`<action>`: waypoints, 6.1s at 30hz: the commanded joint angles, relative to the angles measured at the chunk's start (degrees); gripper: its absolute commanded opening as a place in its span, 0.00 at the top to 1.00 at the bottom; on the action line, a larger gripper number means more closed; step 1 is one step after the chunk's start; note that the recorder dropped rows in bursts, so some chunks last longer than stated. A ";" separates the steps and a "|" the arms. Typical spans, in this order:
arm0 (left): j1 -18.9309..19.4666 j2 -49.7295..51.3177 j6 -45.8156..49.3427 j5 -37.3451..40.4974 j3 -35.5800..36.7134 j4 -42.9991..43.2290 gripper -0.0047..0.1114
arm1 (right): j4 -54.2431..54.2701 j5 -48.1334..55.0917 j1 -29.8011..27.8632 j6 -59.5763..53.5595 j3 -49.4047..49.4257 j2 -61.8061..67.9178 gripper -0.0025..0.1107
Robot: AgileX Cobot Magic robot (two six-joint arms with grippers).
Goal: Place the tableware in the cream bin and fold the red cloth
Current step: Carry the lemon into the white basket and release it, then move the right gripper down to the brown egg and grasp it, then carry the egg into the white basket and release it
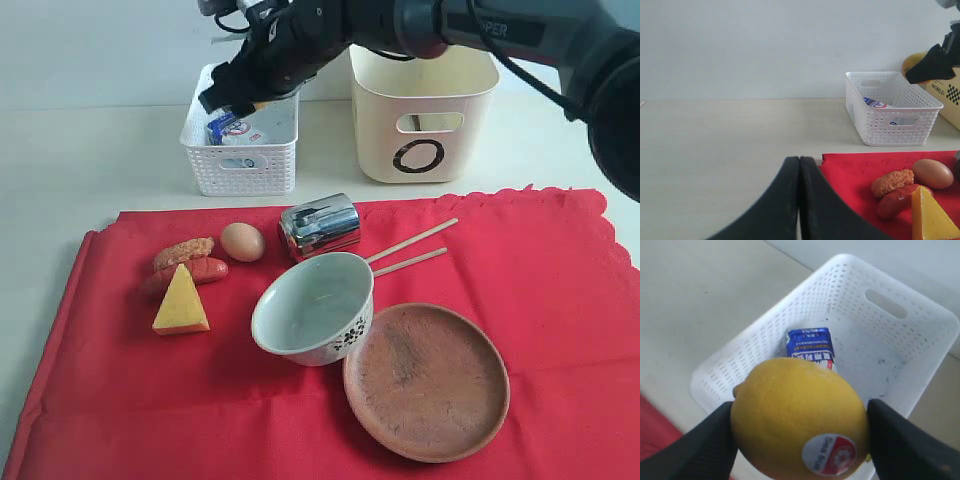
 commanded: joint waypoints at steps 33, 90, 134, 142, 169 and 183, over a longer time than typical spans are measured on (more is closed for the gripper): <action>0.00 -0.37 0.00 -0.13 0.21 0.00 0.96 | -2.47 -0.51 -0.58 5.69 -0.51 3.33 0.30; 0.00 -0.37 0.00 -0.13 0.21 0.00 0.96 | 14.15 25.79 3.74 -32.09 -0.51 6.31 0.38; 0.00 -0.37 0.00 -0.13 0.21 0.00 0.96 | 14.90 21.06 3.63 -26.67 -0.51 -0.45 0.98; 0.00 -0.37 0.00 -0.13 0.21 0.00 0.96 | 12.59 7.15 3.63 -17.09 -0.51 -2.04 0.98; 0.00 -0.37 0.00 -0.13 0.21 0.00 0.96 | -29.95 -0.66 3.15 25.11 -0.51 3.44 0.90; 0.00 -0.37 0.00 -0.13 0.21 0.00 0.96 | -29.95 -1.47 3.15 25.85 -0.51 3.70 0.50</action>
